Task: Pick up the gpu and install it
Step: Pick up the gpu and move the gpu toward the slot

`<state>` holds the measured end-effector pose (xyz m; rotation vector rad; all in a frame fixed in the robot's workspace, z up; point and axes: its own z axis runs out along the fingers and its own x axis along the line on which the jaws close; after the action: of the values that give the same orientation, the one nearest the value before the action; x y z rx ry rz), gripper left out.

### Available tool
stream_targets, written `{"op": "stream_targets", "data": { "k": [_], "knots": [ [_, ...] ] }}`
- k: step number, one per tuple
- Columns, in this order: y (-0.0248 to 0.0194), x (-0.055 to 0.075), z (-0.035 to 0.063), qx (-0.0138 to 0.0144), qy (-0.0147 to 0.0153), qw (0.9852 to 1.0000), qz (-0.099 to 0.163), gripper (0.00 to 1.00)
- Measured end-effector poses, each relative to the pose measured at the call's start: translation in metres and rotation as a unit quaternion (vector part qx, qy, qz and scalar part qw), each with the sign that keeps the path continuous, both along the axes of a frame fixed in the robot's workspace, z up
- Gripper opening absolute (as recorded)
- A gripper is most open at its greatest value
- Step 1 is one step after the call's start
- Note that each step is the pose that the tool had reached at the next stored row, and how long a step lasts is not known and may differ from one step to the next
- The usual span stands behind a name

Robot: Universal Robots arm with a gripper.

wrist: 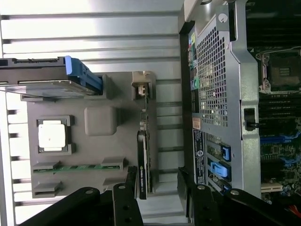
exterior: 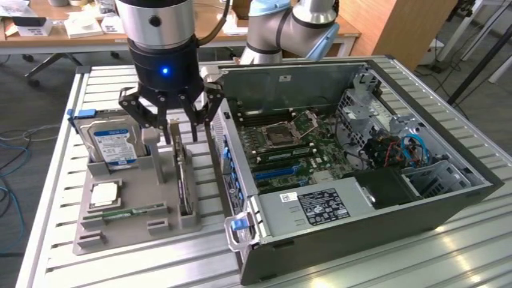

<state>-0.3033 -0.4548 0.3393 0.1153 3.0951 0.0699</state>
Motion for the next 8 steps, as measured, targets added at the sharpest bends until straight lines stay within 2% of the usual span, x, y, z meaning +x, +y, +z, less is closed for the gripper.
{"op": "stream_targets", "data": {
  "k": [8],
  "knots": [
    [0.0,0.0,-0.0074,0.0,0.0,1.0,0.0,0.47]
  ]
}}
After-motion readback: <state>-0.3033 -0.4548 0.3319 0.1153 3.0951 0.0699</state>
